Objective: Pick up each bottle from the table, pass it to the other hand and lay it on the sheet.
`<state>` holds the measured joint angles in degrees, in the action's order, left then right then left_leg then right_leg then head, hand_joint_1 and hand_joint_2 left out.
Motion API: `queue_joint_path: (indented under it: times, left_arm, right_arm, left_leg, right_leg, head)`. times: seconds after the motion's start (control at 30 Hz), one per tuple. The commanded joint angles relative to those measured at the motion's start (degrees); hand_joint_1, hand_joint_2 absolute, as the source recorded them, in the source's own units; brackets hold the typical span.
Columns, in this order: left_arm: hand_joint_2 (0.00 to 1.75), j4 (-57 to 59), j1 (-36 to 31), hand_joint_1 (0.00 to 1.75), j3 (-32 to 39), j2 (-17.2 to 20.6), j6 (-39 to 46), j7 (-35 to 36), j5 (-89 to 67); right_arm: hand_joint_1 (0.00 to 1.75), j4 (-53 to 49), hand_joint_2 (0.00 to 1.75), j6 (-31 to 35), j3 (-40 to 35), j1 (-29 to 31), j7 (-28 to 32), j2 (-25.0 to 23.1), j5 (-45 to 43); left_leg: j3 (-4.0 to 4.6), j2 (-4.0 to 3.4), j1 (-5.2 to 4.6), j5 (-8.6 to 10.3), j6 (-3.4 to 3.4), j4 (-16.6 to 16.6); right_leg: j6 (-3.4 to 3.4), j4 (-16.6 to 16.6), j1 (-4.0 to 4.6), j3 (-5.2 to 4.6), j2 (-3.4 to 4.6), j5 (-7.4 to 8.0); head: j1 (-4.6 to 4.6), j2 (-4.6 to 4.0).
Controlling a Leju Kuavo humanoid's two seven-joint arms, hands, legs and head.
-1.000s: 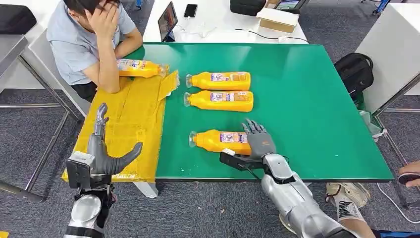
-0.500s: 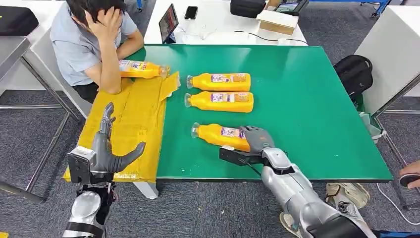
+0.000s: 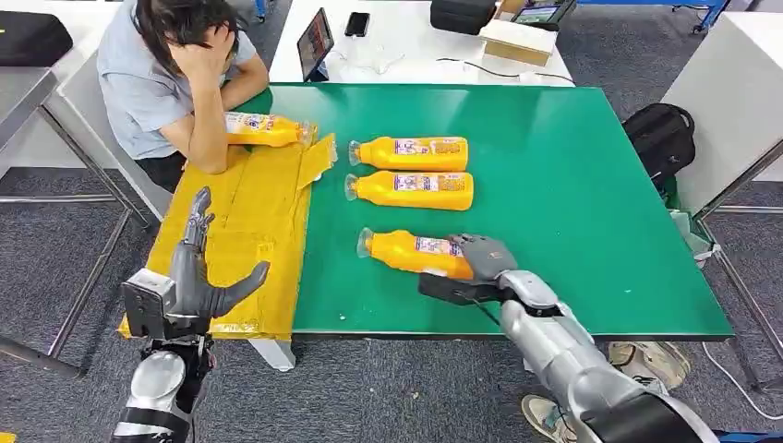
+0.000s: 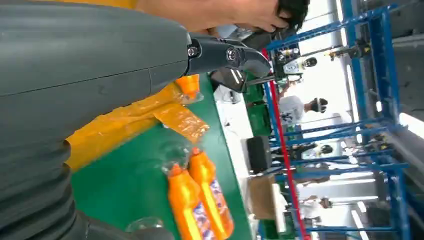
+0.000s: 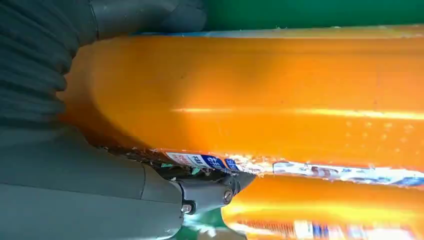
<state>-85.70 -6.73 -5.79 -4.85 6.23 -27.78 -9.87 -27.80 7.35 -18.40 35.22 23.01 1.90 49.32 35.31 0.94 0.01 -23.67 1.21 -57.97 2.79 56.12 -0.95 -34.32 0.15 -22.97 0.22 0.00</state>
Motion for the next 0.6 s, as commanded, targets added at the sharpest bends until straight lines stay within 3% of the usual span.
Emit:
queue_joint_path:
  times: [0.03,0.27,0.3,0.43,0.6]
  left_arm:
    - [1.75,3.0,-2.9,0.00,-1.4,-2.4,3.0,0.7,4.4]
    - [1.75,3.1,-2.8,0.00,-1.2,-2.1,3.0,0.7,4.4]
    - [1.75,3.4,-2.8,0.00,0.2,-3.8,3.4,1.8,8.0]
    - [1.75,10.4,-2.5,0.00,-2.5,-6.0,2.7,9.5,21.8]
    - [1.75,9.9,2.6,0.00,-11.9,-2.8,-3.9,7.2,19.7]
  right_arm:
    - [1.75,-12.4,1.75,1.5,5.7,-10.8,5.7,-2.9,-9.8]
    - [1.75,-12.3,1.75,1.4,5.7,-10.9,5.7,-2.4,-9.8]
    - [1.75,-14.1,1.75,5.3,7.5,-11.7,9.5,-3.3,-12.7]
    - [1.75,-37.5,1.75,14.4,10.7,-20.2,14.0,-6.5,-21.5]
    - [1.75,-47.6,1.75,22.7,8.1,-22.0,15.8,-6.7,-20.9]
  left_leg:
    - [-0.05,-0.06,0.06,-0.05,-0.06,0.0]
    - [-0.03,-0.24,0.10,-0.05,-0.11,0.0]
    - [0.02,-0.26,0.11,-0.04,-0.08,0.0]
    - [0.09,-0.20,0.06,-0.03,-0.07,0.1]
    - [0.41,-0.16,0.01,-0.11,-0.08,0.0]
  right_leg:
    - [-0.13,-0.1,0.07,0.38,0.04,0.04]
    - [-0.18,-0.1,0.13,0.28,0.13,0.01]
    - [-0.14,0.0,0.15,0.23,0.18,0.04]
    - [-0.13,0.0,0.08,0.17,0.14,0.02]
    - [-0.13,0.0,0.04,-0.11,0.23,-0.03]
  head:
    - [-0.02,0.00]
    - [-0.07,0.00]
    - [-0.07,0.00]
    - [-0.07,0.00]
    - [-0.07,0.00]
